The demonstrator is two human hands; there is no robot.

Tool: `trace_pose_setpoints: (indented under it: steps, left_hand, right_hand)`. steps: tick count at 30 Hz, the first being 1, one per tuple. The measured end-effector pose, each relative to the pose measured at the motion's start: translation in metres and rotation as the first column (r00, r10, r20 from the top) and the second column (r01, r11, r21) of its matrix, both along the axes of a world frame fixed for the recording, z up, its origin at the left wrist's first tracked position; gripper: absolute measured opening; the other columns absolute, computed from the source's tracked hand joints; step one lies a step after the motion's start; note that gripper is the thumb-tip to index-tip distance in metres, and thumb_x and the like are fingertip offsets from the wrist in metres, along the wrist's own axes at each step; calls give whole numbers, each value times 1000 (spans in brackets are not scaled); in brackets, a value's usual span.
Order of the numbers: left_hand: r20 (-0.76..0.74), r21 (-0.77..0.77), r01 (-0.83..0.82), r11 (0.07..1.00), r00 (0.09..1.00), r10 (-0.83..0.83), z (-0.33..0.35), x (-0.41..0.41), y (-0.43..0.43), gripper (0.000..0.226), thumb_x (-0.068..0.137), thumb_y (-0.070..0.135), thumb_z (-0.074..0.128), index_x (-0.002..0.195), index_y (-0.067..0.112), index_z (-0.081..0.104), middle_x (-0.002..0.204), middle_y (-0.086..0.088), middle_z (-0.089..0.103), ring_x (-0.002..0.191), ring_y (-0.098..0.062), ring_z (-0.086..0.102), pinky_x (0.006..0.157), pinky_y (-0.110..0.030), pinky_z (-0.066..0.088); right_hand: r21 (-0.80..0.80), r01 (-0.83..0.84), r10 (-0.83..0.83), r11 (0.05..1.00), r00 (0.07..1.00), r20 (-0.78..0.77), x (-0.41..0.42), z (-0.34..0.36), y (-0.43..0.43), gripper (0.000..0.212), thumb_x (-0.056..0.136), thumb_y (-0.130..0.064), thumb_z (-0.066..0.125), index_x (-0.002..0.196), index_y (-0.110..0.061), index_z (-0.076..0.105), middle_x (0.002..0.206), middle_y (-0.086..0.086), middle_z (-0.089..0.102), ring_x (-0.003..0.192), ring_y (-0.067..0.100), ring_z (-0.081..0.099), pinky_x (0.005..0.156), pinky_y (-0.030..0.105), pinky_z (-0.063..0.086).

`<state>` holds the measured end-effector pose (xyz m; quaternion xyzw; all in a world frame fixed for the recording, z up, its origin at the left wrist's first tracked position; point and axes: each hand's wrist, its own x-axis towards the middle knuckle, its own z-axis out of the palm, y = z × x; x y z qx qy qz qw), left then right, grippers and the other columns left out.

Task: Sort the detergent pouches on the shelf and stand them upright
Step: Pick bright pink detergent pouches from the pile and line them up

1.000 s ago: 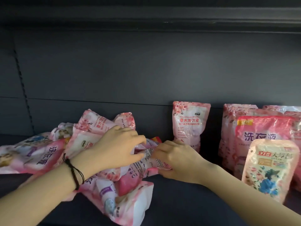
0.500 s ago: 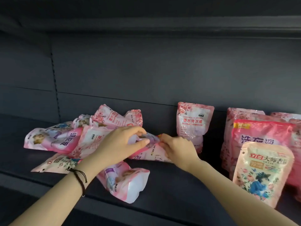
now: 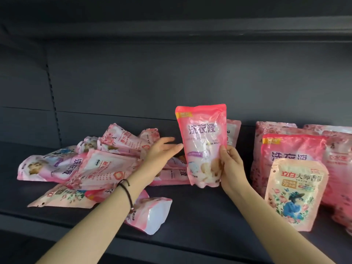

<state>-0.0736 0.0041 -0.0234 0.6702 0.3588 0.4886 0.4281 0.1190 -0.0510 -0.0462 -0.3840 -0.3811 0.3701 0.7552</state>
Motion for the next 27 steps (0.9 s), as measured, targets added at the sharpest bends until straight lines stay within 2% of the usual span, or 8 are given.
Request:
trace_pose_setpoints:
  steps: [4, 7, 10, 17, 20, 23, 25, 27]
  left_hand:
    - [168, -33, 176, 984, 971, -168, 0, 24, 3, 21, 89, 30, 64, 110, 29, 62, 102, 3, 74, 94, -15, 70, 80, -32, 57]
    - [225, -35, 182, 983, 959, -170, -5, 35, 6, 16, 94, 27, 58, 110, 28, 60, 103, 1, 73, 97, -19, 70, 76, -33, 59]
    - [157, -71, 178, 981, 974, -165, -13, 50, 9, 17, 99, 30, 47, 114, 29, 55, 113, 2, 67, 107, -20, 65, 92, -44, 53]
    - [9, -179, 333, 926, 941, -337, -6, 75, 13, 28, 101, 37, 41, 128, 32, 45, 125, 5, 60, 115, -14, 59, 101, -43, 46]
    - [-30, -167, 392, 905, 915, -402, -9, 79, 14, 30, 96, 37, 53, 125, 32, 48, 121, 12, 61, 108, -2, 60, 85, -25, 53]
    - [-67, -100, 381, 919, 919, -388, -19, 82, 14, 30, 86, 23, 69, 109, 34, 54, 108, 18, 64, 93, 11, 63, 71, -11, 51]
    - [-59, -60, 291, 955, 954, -295, -21, 79, 20, 26, 82, 11, 74, 101, 25, 63, 101, 9, 69, 91, -1, 68, 69, -15, 54]
    - [-38, -110, 212, 971, 975, -217, -14, 74, 25, 22, 78, 7, 76, 98, 10, 69, 101, -6, 72, 95, -20, 69, 78, -30, 58]
  right_hand:
    - [42, -64, 66, 997, 997, -36, -7, 3, 1, 21, 101, -17, 45, 83, -13, 57, 87, 4, 65, 78, 17, 64, 74, 35, 56]
    - [0, 59, -58, 998, 991, 120, -7, 1, -2, 18, 101, -19, 44, 87, -11, 52, 72, 3, 60, 60, 13, 59, 59, 28, 54]
    - [-32, 187, -176, 982, 959, 223, -2, -5, -2, 17, 102, -21, 41, 91, -12, 51, 65, 5, 56, 45, 14, 52, 44, 26, 48]
    - [-95, 340, -310, 936, 920, 239, 17, -25, 4, 16, 102, -21, 39, 91, -24, 51, 88, -2, 62, 68, 5, 61, 57, 20, 50]
    - [-140, 356, -321, 924, 921, 222, 25, -31, 5, 16, 102, -20, 38, 94, -24, 51, 91, -1, 62, 74, 10, 61, 61, 23, 49]
    - [-134, 358, -320, 924, 916, 243, 30, -36, 1, 15, 102, -19, 39, 103, -22, 54, 95, -5, 65, 82, 3, 64, 62, 16, 49]
    - [-123, 350, -309, 929, 914, 263, 32, -37, -3, 16, 101, -17, 41, 102, -23, 56, 95, -4, 66, 83, 5, 65, 63, 18, 49]
    - [-126, 348, -304, 929, 913, 273, 32, -35, -6, 18, 100, -15, 43, 96, -24, 58, 94, -1, 67, 84, 10, 65, 64, 22, 48]
